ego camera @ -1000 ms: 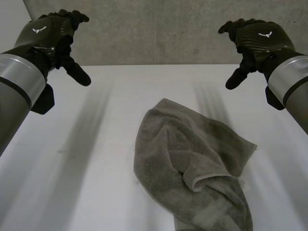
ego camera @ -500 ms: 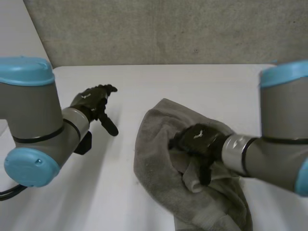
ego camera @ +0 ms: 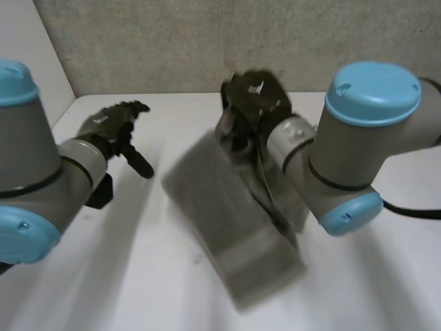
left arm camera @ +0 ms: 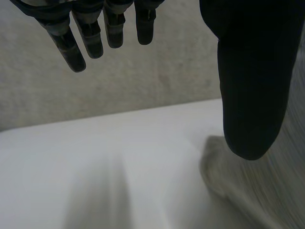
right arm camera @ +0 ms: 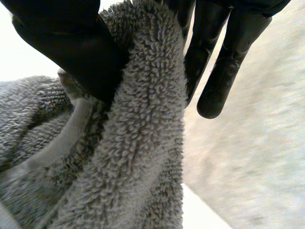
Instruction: Fold the towel.
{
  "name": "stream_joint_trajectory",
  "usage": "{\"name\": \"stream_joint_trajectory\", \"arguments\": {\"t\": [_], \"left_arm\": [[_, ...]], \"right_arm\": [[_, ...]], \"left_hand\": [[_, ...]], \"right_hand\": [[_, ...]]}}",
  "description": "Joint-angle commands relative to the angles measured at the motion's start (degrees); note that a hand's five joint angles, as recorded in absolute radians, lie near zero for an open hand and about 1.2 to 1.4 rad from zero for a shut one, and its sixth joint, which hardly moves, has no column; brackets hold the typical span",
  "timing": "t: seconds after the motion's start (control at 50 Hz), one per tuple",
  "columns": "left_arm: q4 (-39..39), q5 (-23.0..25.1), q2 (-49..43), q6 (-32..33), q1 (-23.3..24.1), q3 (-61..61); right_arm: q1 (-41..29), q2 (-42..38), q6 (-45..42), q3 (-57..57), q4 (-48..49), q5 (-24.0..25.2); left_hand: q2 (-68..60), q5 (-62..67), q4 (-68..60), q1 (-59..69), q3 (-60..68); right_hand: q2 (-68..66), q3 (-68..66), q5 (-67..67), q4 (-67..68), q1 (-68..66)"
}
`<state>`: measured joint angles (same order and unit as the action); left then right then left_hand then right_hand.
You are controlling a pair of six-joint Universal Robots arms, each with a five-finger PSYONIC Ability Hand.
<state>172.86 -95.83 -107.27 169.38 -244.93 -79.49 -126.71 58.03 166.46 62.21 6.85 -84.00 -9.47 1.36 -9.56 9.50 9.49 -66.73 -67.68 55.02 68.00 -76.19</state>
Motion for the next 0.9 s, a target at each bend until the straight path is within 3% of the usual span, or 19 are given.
{"name": "stream_joint_trajectory", "arguments": {"t": [0.02,0.12,0.28,0.34,0.36,0.38,0.4,0.42,0.44,0.56,0.6,0.72,0.78,0.9], "left_arm": [[-0.1,0.3,3.1,0.0,-5.6,0.4],[-0.1,0.7,3.6,0.0,-7.8,0.6],[-0.1,0.7,3.5,0.0,-7.8,-0.1],[0.1,0.7,2.9,0.1,-7.2,-0.5],[0.0,0.7,2.7,0.1,-6.9,-0.6],[-0.1,0.8,2.4,0.1,-6.5,-0.6],[-0.1,0.8,2.4,0.1,-6.5,-0.6],[-0.1,0.8,1.7,0.1,-5.9,-0.6],[-0.1,0.8,1.7,0.1,-5.9,-0.6],[-0.2,0.8,-0.4,0.1,-4.1,-0.5],[-0.2,0.8,-0.8,0.1,-3.9,-0.5],[-0.2,0.8,-2.4,0.1,-2.6,-0.6],[-0.3,0.8,-2.6,0.1,-2.1,-0.8],[-0.2,0.8,-1.5,0.1,-2.3,-3.1]], "right_arm": [[-0.6,1.3,-1.1,-4.0,1.8,-9.9],[-0.5,3.5,-1.5,-1.5,-0.1,-8.2],[-0.9,4.6,-9.9,7.1,-25.5,3.9],[-1.0,4.5,-12.2,9.9,-29.6,4.9],[-1.1,4.5,-14.1,12.2,-33.0,5.5],[-1.0,4.8,-15.9,14.2,-35.5,5.5],[-1.0,4.8,-15.9,14.2,-35.5,5.5],[-0.8,5.3,-16.6,15.4,-36.6,5.4],[-0.5,5.6,-16.8,16.2,-36.7,5.8],[-0.6,9.3,-15.9,16.4,-35.7,6.0],[-0.2,13.3,-15.3,15.5,-32.2,5.9],[2.6,15.2,-14.1,12.9,-27.5,5.8],[3.0,14.0,-13.0,10.1,-26.8,6.3],[2.3,2.7,-13.5,0.6,-26.9,11.1]], "left_hand": [[-0.7,-1.1,-0.7,0.7,0.7],[-0.7,-1.1,-0.7,0.7,0.7],[-0.7,-1.1,-0.7,0.7,0.7],[-0.7,-1.1,-0.7,0.7,0.7],[-0.9,-1.0,-0.8,0.9,0.9],[-1.1,-0.8,-1.0,1.1,1.1],[-1.1,-0.8,-1.0,1.1,1.1],[-1.3,-0.6,-1.2,1.2,1.2],[-1.3,-0.6,-1.2,1.2,1.2],[-1.8,-0.1,-1.7,1.7,1.7],[-1.8,-0.1,-1.7,1.7,1.7],[-2.1,0.2,-2.0,2.1,2.1],[-2.6,0.7,-2.5,2.6,2.6],[-2.9,1.0,-2.8,2.9,2.9]], "right_hand": [[-13.3,-12.3,15.0,12.0,-3.8],[-13.3,-12.3,15.0,12.0,-3.8],[-13.3,-12.3,15.0,12.0,-3.8],[-13.3,-12.3,15.0,12.0,-3.8],[-4.5,-3.6,6.2,3.2,5.0],[13.6,14.5,-11.9,-14.8,23.0],[13.7,14.7,-12.0,-15.0,23.2],[37.6,38.5,-35.9,-38.8,47.0],[48.1,49.1,-46.4,-49.4,57.6],[51.6,52.5,-49.9,-52.9,61.1],[52.9,53.9,-51.2,-54.2,62.4],[52.4,53.4,-50.7,-53.7,61.9],[51.9,52.9,-50.2,-53.2,61.4],[49.4,50.4,-47.7,-50.7,58.9]]}}
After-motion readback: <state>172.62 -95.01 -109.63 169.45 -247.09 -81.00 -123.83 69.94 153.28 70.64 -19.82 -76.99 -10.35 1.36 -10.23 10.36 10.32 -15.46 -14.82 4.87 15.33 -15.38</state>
